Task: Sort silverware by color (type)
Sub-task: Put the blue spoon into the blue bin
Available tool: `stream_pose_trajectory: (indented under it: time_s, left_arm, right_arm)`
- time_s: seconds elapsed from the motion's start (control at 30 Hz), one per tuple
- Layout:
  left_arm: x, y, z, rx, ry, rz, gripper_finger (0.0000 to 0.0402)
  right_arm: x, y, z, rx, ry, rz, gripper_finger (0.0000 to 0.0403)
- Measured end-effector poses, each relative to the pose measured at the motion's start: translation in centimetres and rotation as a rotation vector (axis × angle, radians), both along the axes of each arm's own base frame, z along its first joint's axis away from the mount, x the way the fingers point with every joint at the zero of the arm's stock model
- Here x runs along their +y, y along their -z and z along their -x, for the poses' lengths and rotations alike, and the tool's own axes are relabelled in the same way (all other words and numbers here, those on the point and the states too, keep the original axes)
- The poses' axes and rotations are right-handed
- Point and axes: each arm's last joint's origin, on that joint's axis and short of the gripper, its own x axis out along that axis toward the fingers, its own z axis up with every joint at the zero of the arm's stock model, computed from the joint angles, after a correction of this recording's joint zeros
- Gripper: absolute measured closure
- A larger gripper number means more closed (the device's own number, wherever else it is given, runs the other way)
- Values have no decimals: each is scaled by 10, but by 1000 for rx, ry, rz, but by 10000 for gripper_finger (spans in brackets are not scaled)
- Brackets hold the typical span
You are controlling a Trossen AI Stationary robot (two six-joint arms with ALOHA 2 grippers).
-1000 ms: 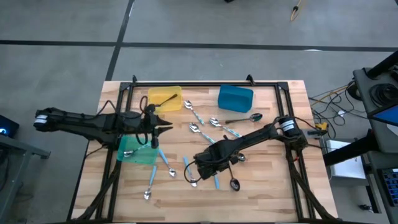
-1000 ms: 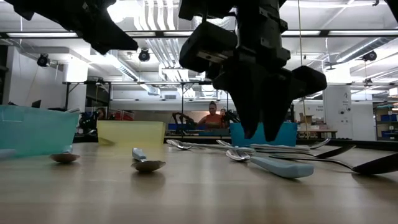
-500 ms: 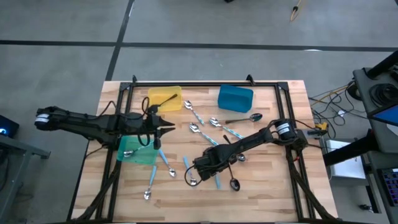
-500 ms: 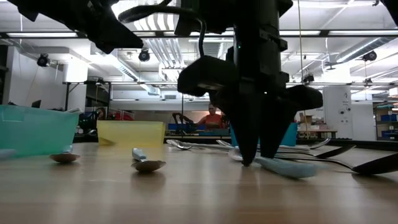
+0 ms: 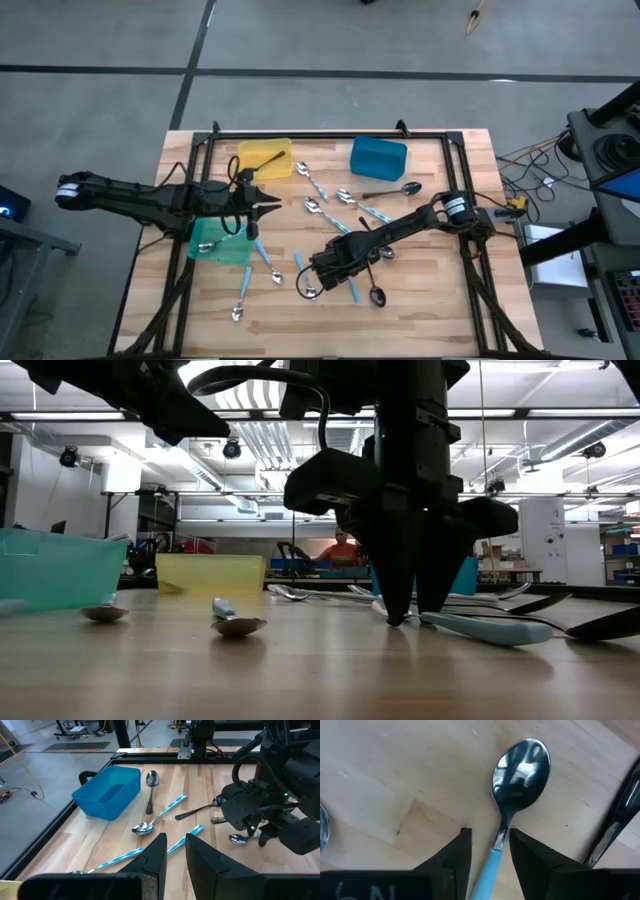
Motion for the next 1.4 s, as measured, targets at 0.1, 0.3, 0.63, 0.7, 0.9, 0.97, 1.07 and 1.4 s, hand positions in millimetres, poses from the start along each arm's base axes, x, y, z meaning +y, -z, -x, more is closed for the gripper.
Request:
stream_pose_trajectory:
  time_s: [0.1, 0.3, 0.63, 0.7, 0.9, 0.97, 1.07, 1.4]
  left_arm:
    - [0, 0, 0, 0, 0, 0, 349]
    - [0, 0, 0, 1, 0, 0, 349]
    - [0, 0, 0, 1, 0, 0, 349]
    - [0, 0, 0, 1, 0, 0, 349]
    - [0, 0, 0, 2, 0, 0, 349]
    - [0, 0, 0, 1, -1, 0, 349]
    - [0, 0, 0, 0, 0, 0, 349]
    - [0, -2, 0, -23, -4, 12, 349]
  right_arm:
    - [0, 0, 0, -1, 10, -1, 283]
    - [0, 1, 1, 3, 5, 5, 347]
    - [1, -5, -4, -57, -18, -6, 389]
    - [1, -10, -6, -68, -30, -6, 389]
    - [2, -44, -24, -208, -130, 20, 390]
    - [2, -59, -31, -268, -162, 25, 390]
    - [1, -77, -36, -304, -210, 37, 390]
    - [-28, -141, -47, -428, -421, 134, 390]
